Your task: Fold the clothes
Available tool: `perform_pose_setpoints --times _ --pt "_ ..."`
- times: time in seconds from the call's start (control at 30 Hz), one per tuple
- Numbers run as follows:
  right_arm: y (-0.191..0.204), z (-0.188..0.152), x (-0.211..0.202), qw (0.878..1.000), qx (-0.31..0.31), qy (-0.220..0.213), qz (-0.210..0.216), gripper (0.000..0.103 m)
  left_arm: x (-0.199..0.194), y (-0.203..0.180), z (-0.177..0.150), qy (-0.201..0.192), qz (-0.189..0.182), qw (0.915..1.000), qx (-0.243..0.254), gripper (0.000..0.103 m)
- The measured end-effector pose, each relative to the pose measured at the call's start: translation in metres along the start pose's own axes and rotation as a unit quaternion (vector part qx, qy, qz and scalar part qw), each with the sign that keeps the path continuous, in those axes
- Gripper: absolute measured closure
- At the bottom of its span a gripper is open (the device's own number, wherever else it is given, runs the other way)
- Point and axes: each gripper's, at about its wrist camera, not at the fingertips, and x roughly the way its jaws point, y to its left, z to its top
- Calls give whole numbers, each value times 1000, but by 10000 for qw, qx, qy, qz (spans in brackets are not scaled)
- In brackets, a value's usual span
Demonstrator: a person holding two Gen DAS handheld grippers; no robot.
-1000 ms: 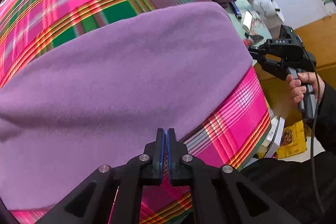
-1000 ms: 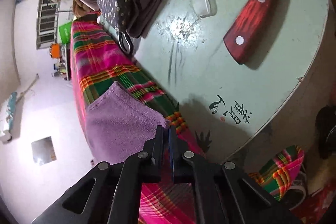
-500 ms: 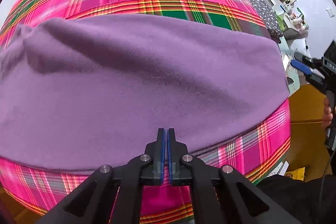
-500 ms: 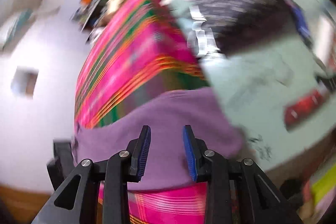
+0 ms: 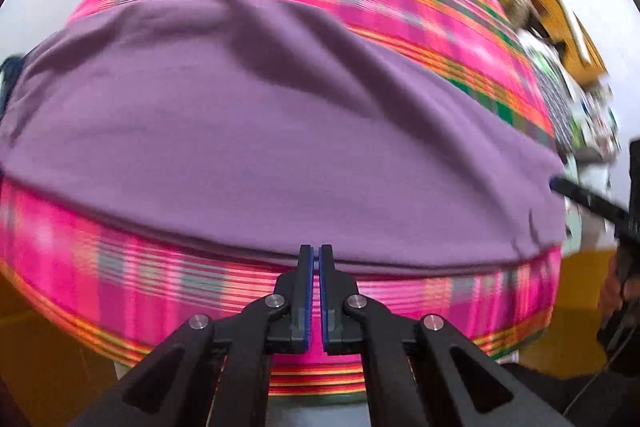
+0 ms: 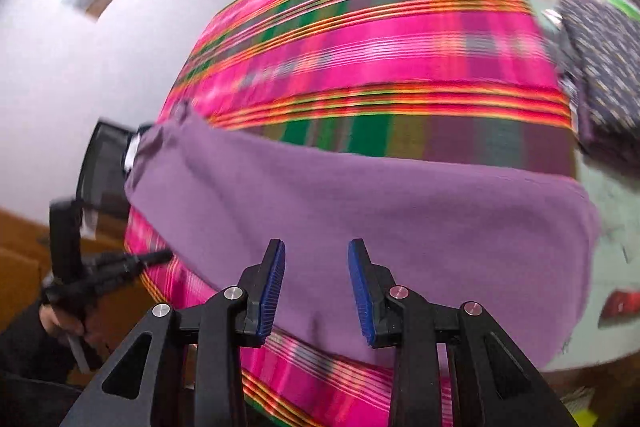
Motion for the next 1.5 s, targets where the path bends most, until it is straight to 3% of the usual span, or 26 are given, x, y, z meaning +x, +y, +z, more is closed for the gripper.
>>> perform_pose_setpoints --times 0.13,0.37,0.53,0.73,0.77,0.8,0.87,1.03,1.13,1.3,1.5 --pt "38 9 22 9987 -475 155 -63 78 -10 33 7 -178 83 9996 -186 101" --pt "79 50 61 9970 -734 131 -220 78 -8 58 35 -316 45 9995 -60 101" --pt "95 89 93 9950 -902 94 -422 72 6 80 50 -160 -7 9998 128 101" --pt "99 113 135 9912 -1020 548 -643 70 19 108 48 38 -275 9993 268 101" --pt "100 112 140 9894 -1098 648 -694 72 19 110 47 49 -337 9990 306 101" --pt "101 111 144 9874 -1180 724 -771 85 19 112 47 54 -406 9986 345 101" --pt "99 110 147 9852 -1192 754 -978 96 19 115 47 58 -499 9979 398 101" --pt "83 117 132 9864 -597 454 -1462 96 19 123 49 128 -625 9969 457 101" --pt "93 110 113 9870 -520 238 -1502 92 15 130 47 141 -615 9968 494 101" --pt "149 61 100 9809 -1278 134 -1458 75 12 141 43 156 -598 9963 593 100" --pt "197 -2 126 9680 -1969 501 -1474 75 13 142 33 288 -641 9944 789 95"
